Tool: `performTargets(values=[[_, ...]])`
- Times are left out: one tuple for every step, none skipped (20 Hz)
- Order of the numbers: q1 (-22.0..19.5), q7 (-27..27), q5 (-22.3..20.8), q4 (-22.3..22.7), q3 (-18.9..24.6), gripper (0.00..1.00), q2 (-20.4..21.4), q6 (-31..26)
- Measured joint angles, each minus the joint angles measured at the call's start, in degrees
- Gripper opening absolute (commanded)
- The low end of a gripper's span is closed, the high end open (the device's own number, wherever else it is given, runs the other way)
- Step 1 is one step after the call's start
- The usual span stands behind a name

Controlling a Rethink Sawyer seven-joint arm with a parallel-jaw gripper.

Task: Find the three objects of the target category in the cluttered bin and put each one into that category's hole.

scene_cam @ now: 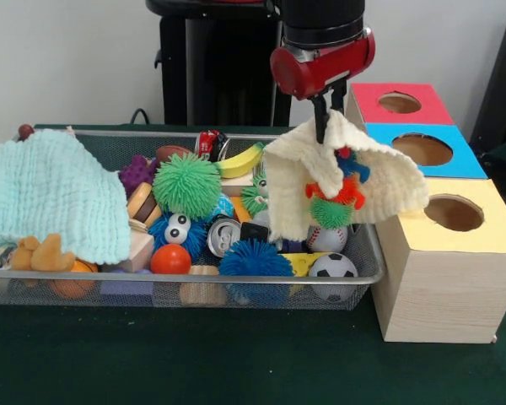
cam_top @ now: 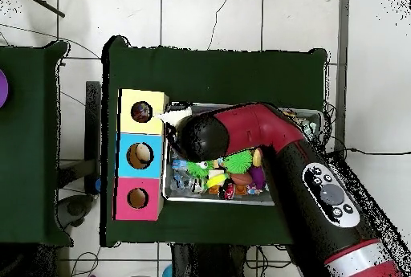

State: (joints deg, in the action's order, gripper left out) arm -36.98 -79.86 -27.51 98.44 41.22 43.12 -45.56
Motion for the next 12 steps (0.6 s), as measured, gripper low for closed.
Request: performTargets(values=[[0.58, 0.00, -0.67, -0.02, -0.80, 0.00, 0.01, 0.00], [0.92, 0.00, -1.05, -0.07, -1.26, 0.00, 0.01, 0.01], [1.21, 0.00, -1.36, -0.11, -1.62, 0.00, 0.01, 0.01], [2.73, 0.00, -3.11, -0.46, -3.42, 1.00, 0.01, 0.01], [2.79, 0.00, -3.17, -0.48, -3.48, 1.00, 0.01, 0.01], [2.84, 0.00, -3.23, -0.50, -3.54, 1.00, 0.01, 0.00], [3.27, 0.00, -3.65, -0.61, -4.00, 1.00, 0.01, -0.06], [3.90, 0.00, -4.23, -0.77, -4.64, 1.00, 0.05, -0.19], [4.21, 0.00, -4.49, -0.85, -4.94, 1.00, 0.06, -0.27], [4.68, 0.00, -4.88, -0.96, -5.42, 1.00, 0.11, -0.44], [5.09, 0.00, -5.23, -1.04, -5.83, 1.00, 0.16, -0.61], [5.92, 0.00, -5.82, -1.19, -6.80, 1.00, 0.28, -0.84]])
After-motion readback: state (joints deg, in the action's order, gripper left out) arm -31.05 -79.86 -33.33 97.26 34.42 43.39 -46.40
